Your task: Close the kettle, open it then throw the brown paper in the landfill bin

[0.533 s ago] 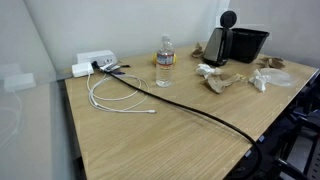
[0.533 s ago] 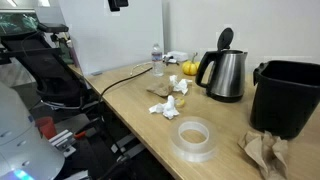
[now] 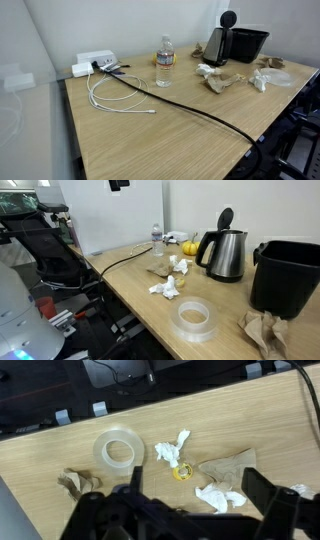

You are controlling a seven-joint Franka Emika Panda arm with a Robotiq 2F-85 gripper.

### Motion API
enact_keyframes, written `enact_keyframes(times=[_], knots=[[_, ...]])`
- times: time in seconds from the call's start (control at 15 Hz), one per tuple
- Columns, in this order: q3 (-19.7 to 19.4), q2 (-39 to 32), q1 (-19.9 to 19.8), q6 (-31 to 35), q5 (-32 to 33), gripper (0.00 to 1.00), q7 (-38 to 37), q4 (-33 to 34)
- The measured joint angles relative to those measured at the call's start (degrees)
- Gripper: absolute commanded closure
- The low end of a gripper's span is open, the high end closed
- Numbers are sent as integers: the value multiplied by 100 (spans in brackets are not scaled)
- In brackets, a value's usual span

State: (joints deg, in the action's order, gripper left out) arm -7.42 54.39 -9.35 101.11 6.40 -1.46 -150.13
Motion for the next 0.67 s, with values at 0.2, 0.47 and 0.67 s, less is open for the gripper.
enact_keyframes(times=[0.2,0.47,0.67], knots=[[191,-157,200,438,-55,0,-107,21],[454,-850,407,1174,-179,0,-421,219],[509,-1701,466,1488,-286,0,-532,742]])
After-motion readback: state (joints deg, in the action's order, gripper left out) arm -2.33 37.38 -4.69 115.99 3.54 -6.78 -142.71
